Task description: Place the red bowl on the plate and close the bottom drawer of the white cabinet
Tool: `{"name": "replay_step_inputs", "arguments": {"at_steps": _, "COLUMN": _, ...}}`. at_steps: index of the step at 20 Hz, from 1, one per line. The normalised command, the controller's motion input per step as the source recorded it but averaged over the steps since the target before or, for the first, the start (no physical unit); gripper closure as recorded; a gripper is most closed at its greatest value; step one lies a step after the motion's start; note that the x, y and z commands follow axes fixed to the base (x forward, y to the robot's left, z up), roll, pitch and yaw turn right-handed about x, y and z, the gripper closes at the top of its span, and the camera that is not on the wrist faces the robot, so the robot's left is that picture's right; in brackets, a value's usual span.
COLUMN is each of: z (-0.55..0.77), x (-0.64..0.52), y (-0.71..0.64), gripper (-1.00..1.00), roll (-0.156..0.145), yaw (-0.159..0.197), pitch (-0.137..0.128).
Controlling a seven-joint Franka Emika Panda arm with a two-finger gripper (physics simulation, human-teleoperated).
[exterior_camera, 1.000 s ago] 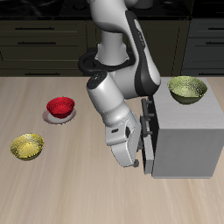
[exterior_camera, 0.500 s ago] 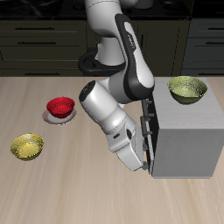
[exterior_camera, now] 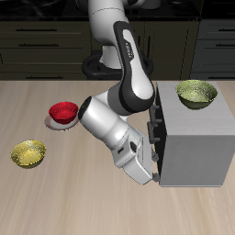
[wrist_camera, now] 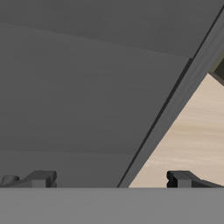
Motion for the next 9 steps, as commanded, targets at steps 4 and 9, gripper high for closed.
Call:
{"name": "replay_step_inputs", "arguments": {"at_steps": 4, "z": -0.12, "x": 0.18, "y": 0.24, "gripper": -1.00, "roll": 0.041, "yaw": 0.010, "pitch": -0.029}}
{"name": "replay_step_inputs", "arguments": {"at_steps": 9, "z": -0.07, "x": 0.17, "y": 0.15, "gripper": -1.00, "roll": 0.051, "yaw": 0.046, "pitch": -0.019}}
